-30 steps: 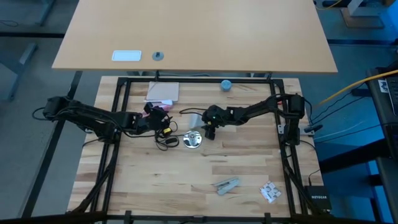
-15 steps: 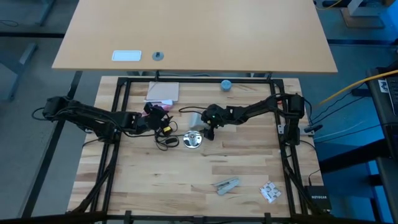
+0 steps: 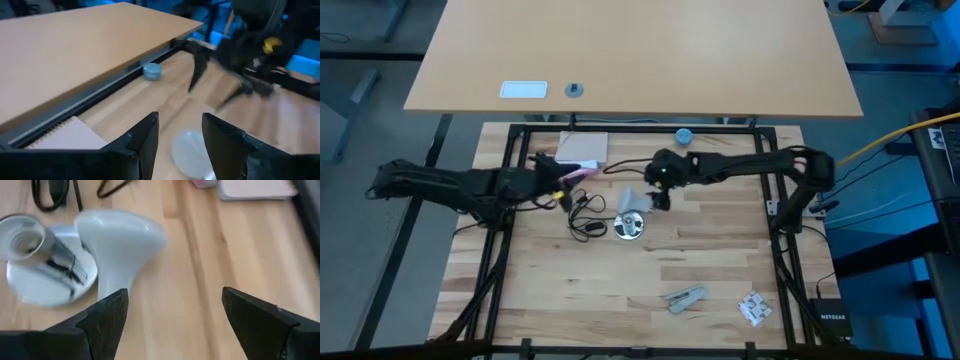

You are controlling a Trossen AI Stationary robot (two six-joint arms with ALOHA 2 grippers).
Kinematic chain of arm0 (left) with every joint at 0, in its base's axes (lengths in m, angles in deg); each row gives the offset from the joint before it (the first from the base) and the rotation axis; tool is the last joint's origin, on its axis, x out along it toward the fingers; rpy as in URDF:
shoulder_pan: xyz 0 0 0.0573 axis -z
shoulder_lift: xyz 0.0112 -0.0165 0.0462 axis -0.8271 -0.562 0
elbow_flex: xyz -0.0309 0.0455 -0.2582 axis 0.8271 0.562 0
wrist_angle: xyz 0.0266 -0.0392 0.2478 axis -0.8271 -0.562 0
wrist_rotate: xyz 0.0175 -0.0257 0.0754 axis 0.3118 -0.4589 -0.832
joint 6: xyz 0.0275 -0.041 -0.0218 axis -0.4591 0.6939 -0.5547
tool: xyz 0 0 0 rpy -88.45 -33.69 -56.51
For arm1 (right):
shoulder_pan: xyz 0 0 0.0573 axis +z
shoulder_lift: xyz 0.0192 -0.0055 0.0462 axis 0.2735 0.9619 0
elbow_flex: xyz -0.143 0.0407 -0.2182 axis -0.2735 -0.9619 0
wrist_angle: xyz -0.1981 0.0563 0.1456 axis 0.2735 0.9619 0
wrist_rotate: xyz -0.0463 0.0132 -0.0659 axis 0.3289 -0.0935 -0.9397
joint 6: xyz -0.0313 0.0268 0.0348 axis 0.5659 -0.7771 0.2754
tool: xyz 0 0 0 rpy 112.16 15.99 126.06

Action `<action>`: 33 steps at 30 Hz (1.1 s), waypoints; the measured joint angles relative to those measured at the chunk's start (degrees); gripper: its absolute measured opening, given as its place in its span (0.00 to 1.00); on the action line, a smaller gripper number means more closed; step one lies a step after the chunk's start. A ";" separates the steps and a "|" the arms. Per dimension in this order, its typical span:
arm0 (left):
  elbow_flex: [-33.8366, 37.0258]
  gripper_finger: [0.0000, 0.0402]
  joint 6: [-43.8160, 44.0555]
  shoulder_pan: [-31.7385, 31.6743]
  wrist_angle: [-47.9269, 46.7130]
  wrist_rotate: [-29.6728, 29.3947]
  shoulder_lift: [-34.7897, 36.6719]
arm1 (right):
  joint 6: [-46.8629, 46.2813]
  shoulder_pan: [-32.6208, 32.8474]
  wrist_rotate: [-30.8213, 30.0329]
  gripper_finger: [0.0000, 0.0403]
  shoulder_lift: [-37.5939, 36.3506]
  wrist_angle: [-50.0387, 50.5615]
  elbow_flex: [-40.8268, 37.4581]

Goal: Screw lightbulb
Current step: Return to Home Position

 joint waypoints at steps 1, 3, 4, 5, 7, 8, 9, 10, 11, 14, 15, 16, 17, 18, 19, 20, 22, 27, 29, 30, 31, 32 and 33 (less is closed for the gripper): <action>0.00 0.36 0.47 0.51 -2.14 0.60 1.92 | 0.38 0.01 -1.11 0.81 -1.63 3.59 0.57; -0.02 0.36 1.87 1.68 -6.79 1.42 6.46 | 1.65 0.25 -2.39 0.81 -5.49 9.03 1.34; -0.02 0.36 3.36 2.34 -10.24 1.66 8.63 | 1.92 0.72 -2.82 0.81 -7.65 11.33 1.37; -0.02 0.36 5.44 3.06 -13.13 1.68 10.75 | 2.48 0.93 -3.70 0.81 -10.19 13.48 1.37; -0.02 0.36 9.19 4.31 -19.00 1.14 15.28 | 3.06 2.09 -6.01 0.81 -15.60 17.24 1.37; 0.00 0.36 10.60 4.94 -21.46 0.62 17.51 | 3.11 2.69 -7.35 0.81 -18.77 19.06 1.37; 0.00 0.36 11.74 5.58 -23.47 -0.05 19.68 | 3.14 3.45 -8.90 0.81 -21.89 20.88 1.37; 0.00 0.36 12.39 6.21 -25.09 -0.74 21.69 | 3.18 4.38 -10.57 0.81 -25.06 22.54 1.37; 0.03 0.36 12.50 6.78 -26.34 -1.29 23.65 | 3.24 5.36 -12.33 0.81 -28.29 23.86 1.36; 2.26 0.36 8.34 8.15 -25.71 -1.69 28.42 | 4.01 9.29 -18.61 0.81 -37.88 24.34 -0.40; 3.65 0.36 7.03 8.41 -24.50 -1.99 29.81 | 4.47 10.78 -20.59 0.81 -41.00 24.44 -1.56; 5.21 0.36 5.82 8.59 -22.83 -2.67 31.05 | 4.63 12.20 -22.60 0.81 -43.71 24.16 -2.81; 6.94 0.36 4.87 8.70 -20.92 -3.52 32.12 | 4.61 13.66 -24.36 0.81 -46.42 23.57 -4.34; 8.88 0.36 3.92 8.74 -18.61 -4.03 32.93 | 4.65 15.04 -25.89 0.81 -49.05 22.89 -6.16; 11.02 0.36 2.52 8.75 -16.14 -4.26 33.64 | 4.67 16.25 -27.23 0.81 -51.47 21.92 -8.38; 13.22 0.36 1.35 8.75 -13.81 -4.24 34.15 | 4.63 17.35 -28.19 0.81 -53.47 20.14 -10.65; 17.85 0.36 -0.74 8.73 -6.63 -4.36 34.61 | 4.66 19.05 -28.94 0.81 -57.44 15.32 -15.73; 28.98 0.36 -6.23 8.73 12.08 -4.40 34.65 | 7.70 20.74 -28.02 0.81 -63.43 2.87 -28.88; 32.14 0.36 -7.34 8.71 16.82 -4.39 34.73 | 8.61 20.68 -27.62 0.81 -63.97 -2.13 -33.42; 33.47 0.36 -7.65 8.71 18.12 -4.39 34.73 | 9.03 20.65 -27.36 0.81 -64.00 -4.52 -35.40; 34.62 0.36 -8.08 8.71 18.82 -4.38 34.71 | 9.35 20.65 -26.74 0.81 -63.98 -6.44 -37.22; 35.51 0.36 -8.39 8.71 19.06 -4.37 34.71 | 9.55 20.68 -26.11 0.81 -63.98 -7.92 -38.93; 36.20 0.36 -8.42 8.68 19.17 -4.37 34.71 | 9.78 20.65 -25.40 0.81 -64.00 -9.44 -40.54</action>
